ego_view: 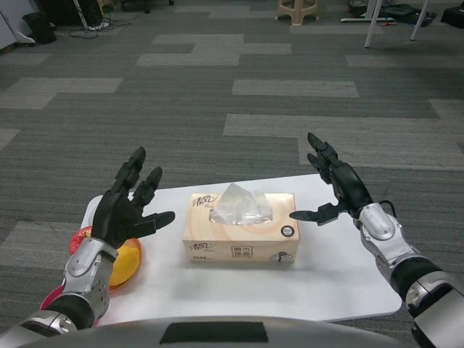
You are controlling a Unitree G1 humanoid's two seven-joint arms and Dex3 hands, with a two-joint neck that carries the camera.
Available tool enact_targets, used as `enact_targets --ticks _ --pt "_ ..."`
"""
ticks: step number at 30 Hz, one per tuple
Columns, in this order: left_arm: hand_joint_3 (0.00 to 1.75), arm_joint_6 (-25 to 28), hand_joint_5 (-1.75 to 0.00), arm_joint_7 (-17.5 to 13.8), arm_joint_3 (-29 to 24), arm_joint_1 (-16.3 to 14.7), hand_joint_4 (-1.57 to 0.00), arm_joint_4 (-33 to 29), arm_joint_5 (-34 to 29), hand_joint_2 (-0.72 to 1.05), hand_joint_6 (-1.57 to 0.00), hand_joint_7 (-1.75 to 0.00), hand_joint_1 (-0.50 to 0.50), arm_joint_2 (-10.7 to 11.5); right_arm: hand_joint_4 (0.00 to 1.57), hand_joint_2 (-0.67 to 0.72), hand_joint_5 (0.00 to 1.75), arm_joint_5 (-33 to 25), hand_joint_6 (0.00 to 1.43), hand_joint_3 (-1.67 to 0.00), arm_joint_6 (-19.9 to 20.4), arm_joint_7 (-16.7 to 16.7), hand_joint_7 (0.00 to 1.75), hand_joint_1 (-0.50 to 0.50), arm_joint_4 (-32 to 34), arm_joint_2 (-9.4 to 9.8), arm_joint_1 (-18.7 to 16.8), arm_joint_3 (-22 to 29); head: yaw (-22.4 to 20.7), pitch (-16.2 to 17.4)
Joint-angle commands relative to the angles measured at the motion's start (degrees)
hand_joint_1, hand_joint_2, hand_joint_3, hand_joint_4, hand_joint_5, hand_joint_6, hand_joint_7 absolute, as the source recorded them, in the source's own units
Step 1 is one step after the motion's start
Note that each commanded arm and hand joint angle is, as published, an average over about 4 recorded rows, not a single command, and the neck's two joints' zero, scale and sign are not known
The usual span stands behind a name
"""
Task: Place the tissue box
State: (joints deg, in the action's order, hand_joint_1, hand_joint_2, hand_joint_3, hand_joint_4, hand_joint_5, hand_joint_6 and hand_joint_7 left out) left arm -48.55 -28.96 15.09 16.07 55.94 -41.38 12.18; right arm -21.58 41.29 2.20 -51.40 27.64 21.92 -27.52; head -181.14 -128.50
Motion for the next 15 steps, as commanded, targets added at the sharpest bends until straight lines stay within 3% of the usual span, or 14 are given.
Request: enact_targets --ticks 1,15 --pt "0.09 -0.4 0.00 0.7 0.3 0.3 -0.12 -3.7 -0.3 1.05 0.00 0.00 0.50 0.8 0.00 -0.03 0.00 -0.1 0.00 -0.48 1.0 -1.2 0.00 -0.23 3.3 0.22 0.1 0.8 0.0 -0.1" --pt "0.09 -1.3 0.00 5.0 1.1 1.3 -0.07 -12.2 -0.4 1.05 0.00 0.00 0.50 1.0 0.00 0.06 0.00 -0.4 0.00 -0.40 3.2 -5.2 0.00 -0.21 10.2 0.50 -0.4 1.4 -0.1 -1.0"
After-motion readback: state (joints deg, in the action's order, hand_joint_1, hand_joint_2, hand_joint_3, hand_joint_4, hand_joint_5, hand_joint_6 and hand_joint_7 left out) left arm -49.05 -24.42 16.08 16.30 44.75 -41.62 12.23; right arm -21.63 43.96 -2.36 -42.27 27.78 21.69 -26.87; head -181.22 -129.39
